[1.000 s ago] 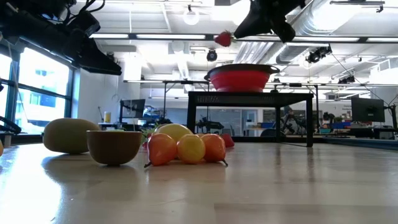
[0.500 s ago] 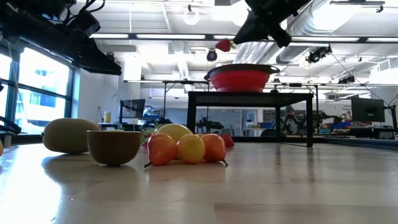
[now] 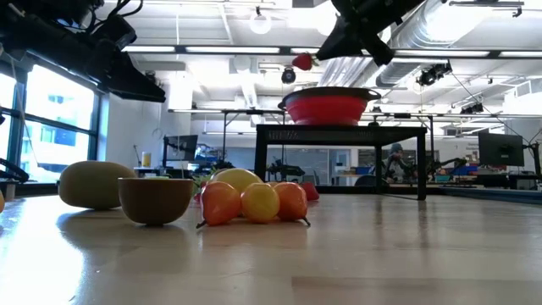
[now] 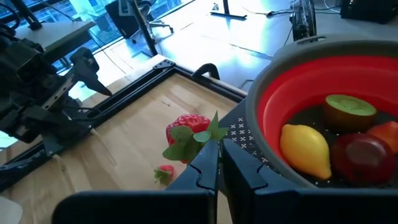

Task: Pick & Place Fruit
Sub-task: Put the strawberry into the strainer on the shelf

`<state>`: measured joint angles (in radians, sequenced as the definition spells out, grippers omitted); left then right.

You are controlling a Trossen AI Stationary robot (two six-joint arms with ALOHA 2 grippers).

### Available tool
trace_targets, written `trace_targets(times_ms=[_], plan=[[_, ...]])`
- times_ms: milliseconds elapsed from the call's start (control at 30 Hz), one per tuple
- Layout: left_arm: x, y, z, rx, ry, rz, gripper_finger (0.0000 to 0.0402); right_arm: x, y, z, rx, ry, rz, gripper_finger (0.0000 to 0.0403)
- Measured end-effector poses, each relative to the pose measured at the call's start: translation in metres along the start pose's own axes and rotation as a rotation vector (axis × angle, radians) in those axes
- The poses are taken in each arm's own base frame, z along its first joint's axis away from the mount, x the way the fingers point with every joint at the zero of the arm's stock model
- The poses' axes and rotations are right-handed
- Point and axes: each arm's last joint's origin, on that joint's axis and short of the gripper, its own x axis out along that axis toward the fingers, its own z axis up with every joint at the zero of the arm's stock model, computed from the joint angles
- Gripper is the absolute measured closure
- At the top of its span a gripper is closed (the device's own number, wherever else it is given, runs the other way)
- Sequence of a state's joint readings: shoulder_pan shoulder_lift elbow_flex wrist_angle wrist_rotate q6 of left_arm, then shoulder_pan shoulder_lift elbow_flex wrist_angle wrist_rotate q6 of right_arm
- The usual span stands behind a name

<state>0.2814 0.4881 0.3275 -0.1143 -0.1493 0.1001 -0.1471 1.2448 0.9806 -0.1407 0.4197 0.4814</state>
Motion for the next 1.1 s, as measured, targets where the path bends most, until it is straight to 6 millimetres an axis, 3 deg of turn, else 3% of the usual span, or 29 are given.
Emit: trace_targets(times_ms=[300, 700, 1100], plan=[[0.0, 0.0, 0.0, 0.0, 0.0, 0.0, 0.0064, -0.001, -0.004, 0.013, -0.026, -0.093, -0.001, 0.0399], [0.0, 0.0, 0.0, 0.0, 0.0, 0.0, 0.0064, 0.007, -0.045, 0.034, -0.106, -0.162, -0.217, 0.0399], [0.0, 0.0, 0.0, 0.0, 0.0, 0.0, 0.0064, 0.01, -0.084, 0.023, -0.156, 0.053, -0.402, 0.0399]])
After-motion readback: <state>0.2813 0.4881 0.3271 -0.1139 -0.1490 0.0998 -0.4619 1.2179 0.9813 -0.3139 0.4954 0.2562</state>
